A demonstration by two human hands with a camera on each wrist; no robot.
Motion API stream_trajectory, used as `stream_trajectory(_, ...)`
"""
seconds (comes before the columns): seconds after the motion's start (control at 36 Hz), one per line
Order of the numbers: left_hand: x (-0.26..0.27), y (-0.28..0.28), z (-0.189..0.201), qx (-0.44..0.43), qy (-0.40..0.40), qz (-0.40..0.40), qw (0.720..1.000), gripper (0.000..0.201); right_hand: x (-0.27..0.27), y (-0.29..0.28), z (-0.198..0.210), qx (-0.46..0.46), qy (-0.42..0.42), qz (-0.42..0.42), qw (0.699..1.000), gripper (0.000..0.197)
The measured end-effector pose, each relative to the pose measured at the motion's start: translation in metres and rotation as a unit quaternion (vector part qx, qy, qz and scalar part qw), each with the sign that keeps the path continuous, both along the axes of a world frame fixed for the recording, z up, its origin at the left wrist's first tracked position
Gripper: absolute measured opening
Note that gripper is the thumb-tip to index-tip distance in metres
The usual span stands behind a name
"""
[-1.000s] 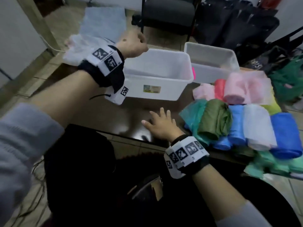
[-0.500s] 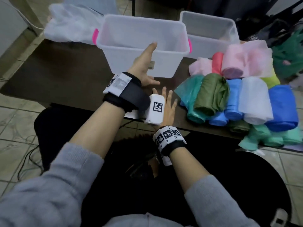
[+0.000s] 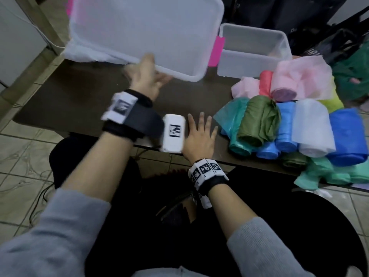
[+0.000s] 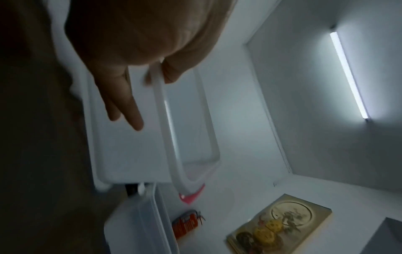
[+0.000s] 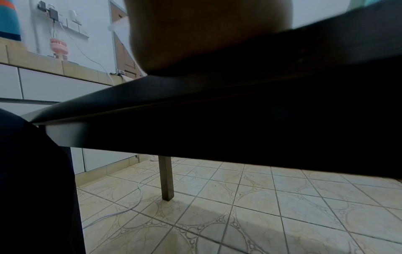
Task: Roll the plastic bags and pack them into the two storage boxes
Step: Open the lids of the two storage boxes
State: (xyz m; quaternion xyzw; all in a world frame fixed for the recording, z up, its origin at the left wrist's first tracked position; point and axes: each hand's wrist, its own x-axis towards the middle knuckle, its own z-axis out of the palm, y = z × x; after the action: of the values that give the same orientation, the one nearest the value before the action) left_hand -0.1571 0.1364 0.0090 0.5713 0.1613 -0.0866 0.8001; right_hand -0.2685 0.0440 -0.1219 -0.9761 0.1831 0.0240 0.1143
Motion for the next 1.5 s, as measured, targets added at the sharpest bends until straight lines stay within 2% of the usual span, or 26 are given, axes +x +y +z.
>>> stream_trajectory(0.06, 0.008, 0.032, 0.015, 0.017, -0.019, 0.040, 0.999, 0.023, 0.001, 0.003, -0.004, 0.014, -0.036, -0.015, 0.999, 0.061)
stream_trajectory(0.17, 0.023, 0.099, 0.026, 0.129, -0.065, 0.050, 0.988, 0.024, 0.001, 0.005, -0.006, 0.005, -0.043, -0.014, 0.999, 0.061)
stream_trajectory(0.19, 0.026, 0.118, 0.027, 0.152, -0.066, 0.046, 0.985, 0.030, 0.001, 0.004, -0.006, 0.000, -0.047, -0.012, 0.999, 0.061)
stream_trajectory(0.28, 0.041, 0.168, 0.024, 0.250, -0.049, 0.035, 0.966, 0.065, 0.001, 0.004, -0.007, 0.010, -0.045, -0.013, 0.999, 0.061)
stream_trajectory(0.31, 0.046, 0.182, 0.020, 0.283, -0.054, 0.027, 0.957, 0.065, 0.001, 0.004, -0.008, 0.005, -0.041, -0.010, 0.999, 0.061)
stream_trajectory(0.33, 0.048, 0.188, 0.021, 0.308, -0.055, 0.015, 0.950, 0.056, 0.000, 0.005, -0.006, 0.008, -0.036, -0.011, 0.999, 0.062)
stream_trajectory(0.39, 0.041, 0.189, 0.029, 0.323, -0.055, -0.011, 0.945, 0.031, 0.002, 0.004, -0.007, 0.006, -0.039, -0.013, 0.999, 0.062)
stream_trajectory(0.42, 0.039, 0.188, 0.031, 0.332, -0.048, -0.028, 0.942, 0.024, 0.002, 0.004, -0.007, 0.005, -0.039, -0.013, 0.999, 0.061)
stream_trajectory(0.53, 0.035, 0.173, 0.032, 0.395, -0.029, -0.098, 0.913, 0.025, 0.001, 0.004, -0.006, 0.003, -0.036, -0.013, 0.999, 0.061)
stream_trajectory(0.64, 0.038, 0.159, 0.028, 0.429, -0.035, -0.163, 0.888, 0.006, 0.001, 0.004, -0.006, 0.004, -0.036, -0.012, 0.999, 0.061)
stream_trajectory(0.72, 0.038, 0.156, 0.027, 0.458, -0.009, -0.186, 0.869, 0.025, 0.001, 0.004, -0.007, 0.005, -0.036, -0.011, 0.999, 0.061)
stream_trajectory(0.81, 0.032, 0.162, 0.031, 0.507, 0.030, -0.199, 0.838, 0.026, 0.001, 0.004, -0.007, 0.007, -0.038, -0.013, 0.999, 0.061)
stream_trajectory(0.86, 0.028, 0.168, 0.032, 0.538, 0.058, -0.229, 0.809, 0.027, 0.002, 0.004, -0.007, 0.007, -0.037, -0.014, 0.999, 0.061)
stream_trajectory(0.92, 0.025, 0.172, 0.031, 0.547, 0.068, -0.264, 0.791, 0.031, 0.002, 0.005, -0.007, 0.003, -0.036, -0.014, 0.999, 0.061)
stream_trajectory(1.06, 0.027, 0.176, 0.027, 0.568, 0.044, -0.246, 0.784, 0.046, 0.001, 0.003, -0.006, 0.004, -0.033, -0.009, 0.999, 0.061)
stream_trajectory(1.28, 0.029, 0.183, 0.030, 0.637, 0.040, -0.206, 0.742, 0.053, 0.000, 0.003, -0.005, 0.012, -0.032, -0.009, 0.999, 0.061)
stream_trajectory(1.33, 0.018, 0.176, 0.036, 0.667, 0.015, -0.179, 0.723, 0.064, 0.000, 0.003, -0.005, 0.014, -0.032, -0.010, 0.999, 0.061)
stream_trajectory(1.39, -0.003, 0.162, 0.047, 0.667, -0.043, -0.134, 0.732, 0.064, 0.001, 0.003, -0.005, 0.016, -0.027, -0.010, 0.999, 0.061)
stream_trajectory(1.44, -0.030, 0.143, 0.056, 0.637, -0.130, -0.107, 0.752, 0.058, 0.001, 0.002, -0.003, 0.026, -0.019, -0.006, 0.999, 0.061)
stream_trajectory(1.5, -0.058, 0.119, 0.064, 0.623, -0.236, -0.120, 0.736, 0.058, 0.000, -0.001, -0.001, 0.046, -0.009, 0.000, 0.999, 0.061)
